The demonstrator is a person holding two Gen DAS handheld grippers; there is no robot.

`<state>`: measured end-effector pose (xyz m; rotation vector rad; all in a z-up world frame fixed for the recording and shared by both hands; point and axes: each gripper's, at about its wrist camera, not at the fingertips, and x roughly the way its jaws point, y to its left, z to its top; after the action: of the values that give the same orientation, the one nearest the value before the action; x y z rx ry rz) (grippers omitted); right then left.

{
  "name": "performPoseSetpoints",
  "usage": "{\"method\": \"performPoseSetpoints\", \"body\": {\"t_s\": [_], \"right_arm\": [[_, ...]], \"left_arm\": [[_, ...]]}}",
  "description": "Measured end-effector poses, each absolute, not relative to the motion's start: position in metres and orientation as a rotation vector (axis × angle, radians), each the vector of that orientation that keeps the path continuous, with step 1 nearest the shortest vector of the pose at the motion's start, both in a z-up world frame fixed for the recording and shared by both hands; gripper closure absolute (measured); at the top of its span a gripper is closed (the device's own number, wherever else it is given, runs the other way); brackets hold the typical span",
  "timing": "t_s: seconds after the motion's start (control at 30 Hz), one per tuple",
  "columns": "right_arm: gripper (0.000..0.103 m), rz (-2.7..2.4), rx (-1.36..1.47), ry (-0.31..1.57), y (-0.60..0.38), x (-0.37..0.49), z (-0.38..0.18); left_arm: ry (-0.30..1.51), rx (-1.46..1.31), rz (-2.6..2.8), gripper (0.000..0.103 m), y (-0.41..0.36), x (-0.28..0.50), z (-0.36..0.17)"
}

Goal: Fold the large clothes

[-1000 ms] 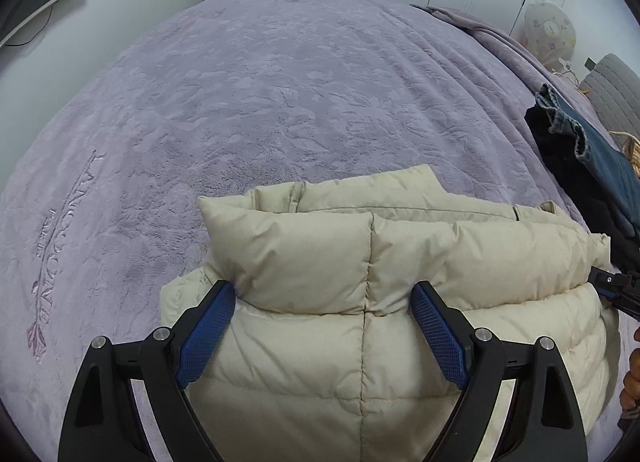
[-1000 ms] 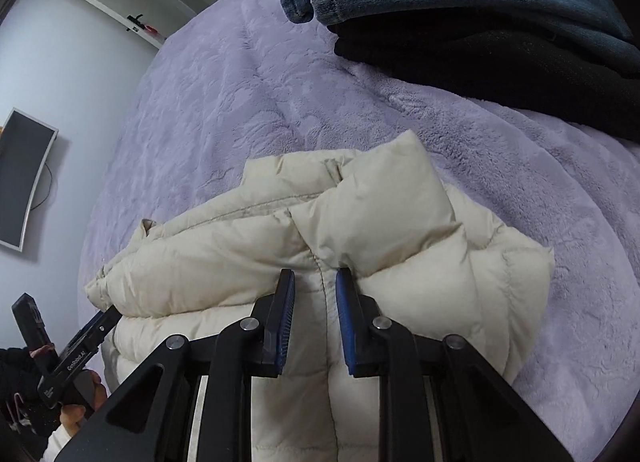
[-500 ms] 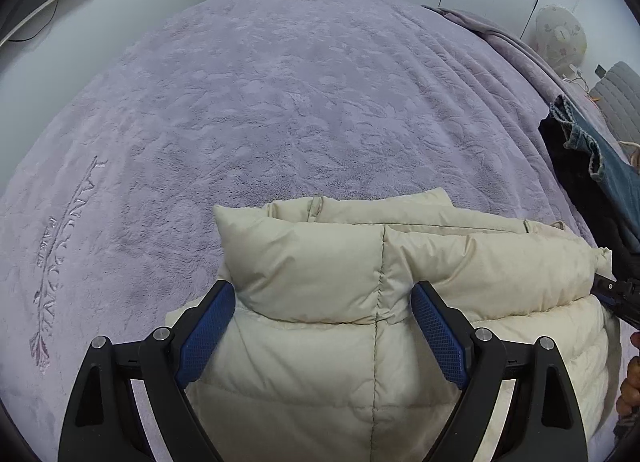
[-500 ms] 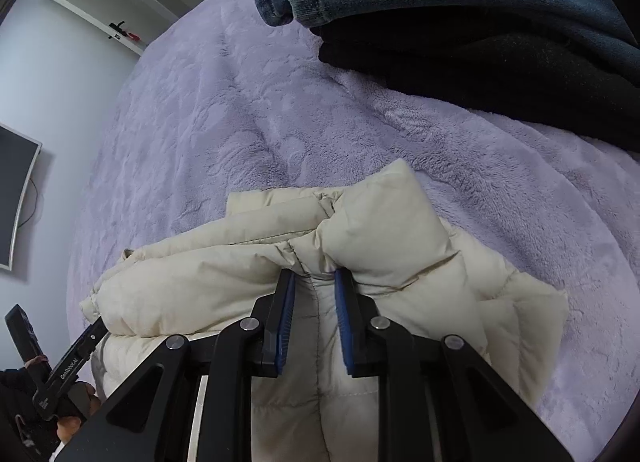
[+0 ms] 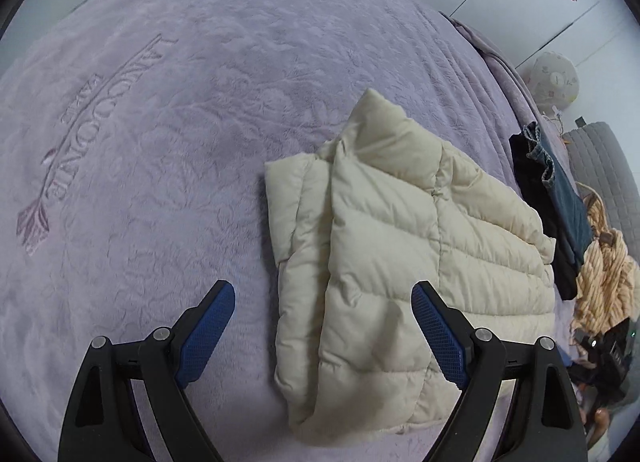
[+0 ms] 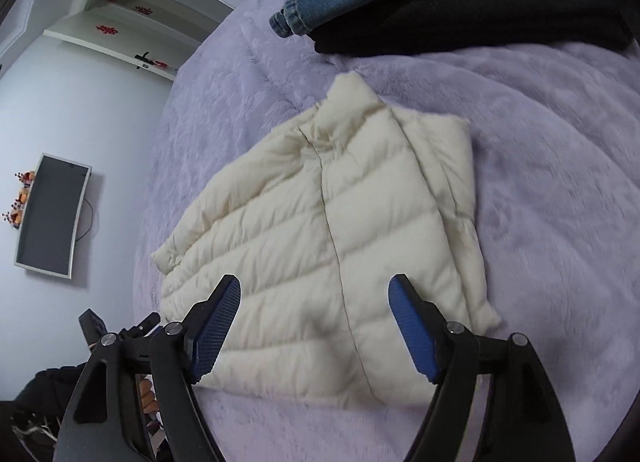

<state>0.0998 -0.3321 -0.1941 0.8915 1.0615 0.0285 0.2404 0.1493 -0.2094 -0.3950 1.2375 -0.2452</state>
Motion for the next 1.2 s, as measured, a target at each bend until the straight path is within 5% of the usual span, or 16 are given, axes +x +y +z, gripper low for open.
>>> {"method": "performPoseSetpoints", "body": {"t_s": [0.57, 0.63, 0.77, 0.87, 1.2], "right_arm": [[0.023, -0.021, 1.287, 1.021, -0.331, 0.056, -0.279], [0.028, -0.023, 1.327, 0.996, -0.331, 0.058, -0.284], [0.068, 0.027, 1.425, 0.951, -0.331, 0.058, -0.291], [0.079, 0.049, 1.432, 0.939, -0.331, 0.056, -0.29], [0.083, 0.06, 1.479, 0.949, -0.326, 0.025, -0.283]], "left_arm": [[1.316, -0.465, -0.342, 0.012, 0.115, 0.246, -0.254], [1.3, -0.435, -0.339, 0.019, 0.11, 0.249, -0.252], [1.281, -0.432, -0.366, 0.059, 0.105, 0.25, -0.248], [1.262, -0.409, -0.391, 0.074, 0.102, 0.247, -0.241], [1.255, -0.344, -0.443, 0.08, 0.106, 0.216, -0.218]]}}
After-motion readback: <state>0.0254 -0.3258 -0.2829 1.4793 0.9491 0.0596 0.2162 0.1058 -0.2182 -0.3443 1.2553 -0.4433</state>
